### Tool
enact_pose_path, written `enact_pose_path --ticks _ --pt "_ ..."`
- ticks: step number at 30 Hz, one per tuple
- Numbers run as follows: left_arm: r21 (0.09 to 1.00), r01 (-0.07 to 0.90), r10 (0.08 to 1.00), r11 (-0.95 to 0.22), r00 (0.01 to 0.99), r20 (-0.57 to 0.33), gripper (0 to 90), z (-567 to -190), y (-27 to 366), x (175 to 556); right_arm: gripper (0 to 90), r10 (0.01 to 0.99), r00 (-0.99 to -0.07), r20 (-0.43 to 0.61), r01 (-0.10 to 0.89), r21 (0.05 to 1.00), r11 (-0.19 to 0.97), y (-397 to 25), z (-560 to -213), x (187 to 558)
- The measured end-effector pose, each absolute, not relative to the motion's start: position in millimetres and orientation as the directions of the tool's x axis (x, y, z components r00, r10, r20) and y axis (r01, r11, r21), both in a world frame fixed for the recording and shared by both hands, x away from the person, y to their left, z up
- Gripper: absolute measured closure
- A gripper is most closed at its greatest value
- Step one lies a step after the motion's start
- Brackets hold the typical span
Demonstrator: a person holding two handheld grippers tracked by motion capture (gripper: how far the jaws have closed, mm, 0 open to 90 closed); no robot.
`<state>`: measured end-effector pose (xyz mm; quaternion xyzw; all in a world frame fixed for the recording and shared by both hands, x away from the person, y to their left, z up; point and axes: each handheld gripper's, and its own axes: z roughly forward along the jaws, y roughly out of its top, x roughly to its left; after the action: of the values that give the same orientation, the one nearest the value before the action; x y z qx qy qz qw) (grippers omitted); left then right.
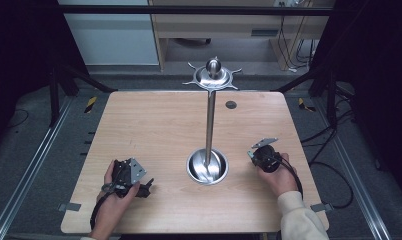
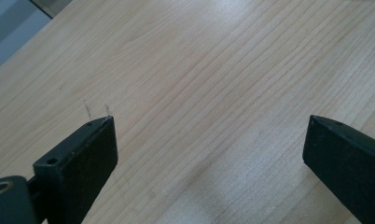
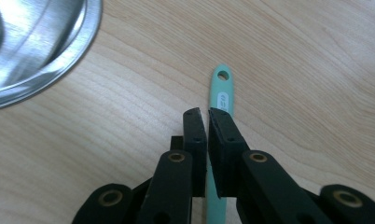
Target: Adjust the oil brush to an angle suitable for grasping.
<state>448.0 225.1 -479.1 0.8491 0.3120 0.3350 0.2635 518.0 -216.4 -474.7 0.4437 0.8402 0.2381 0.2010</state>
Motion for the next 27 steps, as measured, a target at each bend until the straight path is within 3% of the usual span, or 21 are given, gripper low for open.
enact_pose_path --ticks 10,18,27 --pt "0.657 0.355 0.707 -0.665 0.583 0.400 2.7 -479 225 447 70.7 0.843 -0.527 -0.107 0.728 0.456 0.513 -218 -439 515" --pt "0.655 0.356 0.705 -0.666 0.586 0.399 2.7 -480 224 447 67.1 0.844 -0.529 -0.092 0.783 0.332 0.526 -226 -447 519" --pt "0.652 0.359 0.705 -0.668 0.587 0.398 2.7 -480 224 447 67.3 0.849 -0.525 -0.058 0.810 0.272 0.519 -226 -459 518"
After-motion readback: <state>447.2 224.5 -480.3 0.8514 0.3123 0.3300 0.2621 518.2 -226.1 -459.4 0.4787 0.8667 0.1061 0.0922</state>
